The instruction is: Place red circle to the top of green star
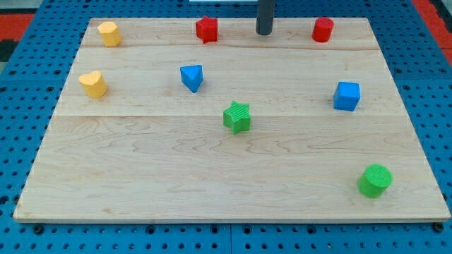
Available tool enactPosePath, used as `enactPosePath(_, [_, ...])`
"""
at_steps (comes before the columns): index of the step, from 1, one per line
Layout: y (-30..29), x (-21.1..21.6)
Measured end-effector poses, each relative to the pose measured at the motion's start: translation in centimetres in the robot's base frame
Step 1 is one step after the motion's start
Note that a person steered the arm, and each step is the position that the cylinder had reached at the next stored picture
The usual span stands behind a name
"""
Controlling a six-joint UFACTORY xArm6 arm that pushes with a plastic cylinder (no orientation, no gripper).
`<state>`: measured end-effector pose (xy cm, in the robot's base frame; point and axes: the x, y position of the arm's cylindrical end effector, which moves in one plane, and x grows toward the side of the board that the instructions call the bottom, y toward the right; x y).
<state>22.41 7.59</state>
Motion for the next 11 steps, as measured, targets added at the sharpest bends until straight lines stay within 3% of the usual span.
enactPosePath(6, [4.4,-0.6])
enactPosePath(8, [7.0,-3.2])
enactPosePath(10, [11.6,-3.3])
enactPosePath(11, [10.7,-0.9])
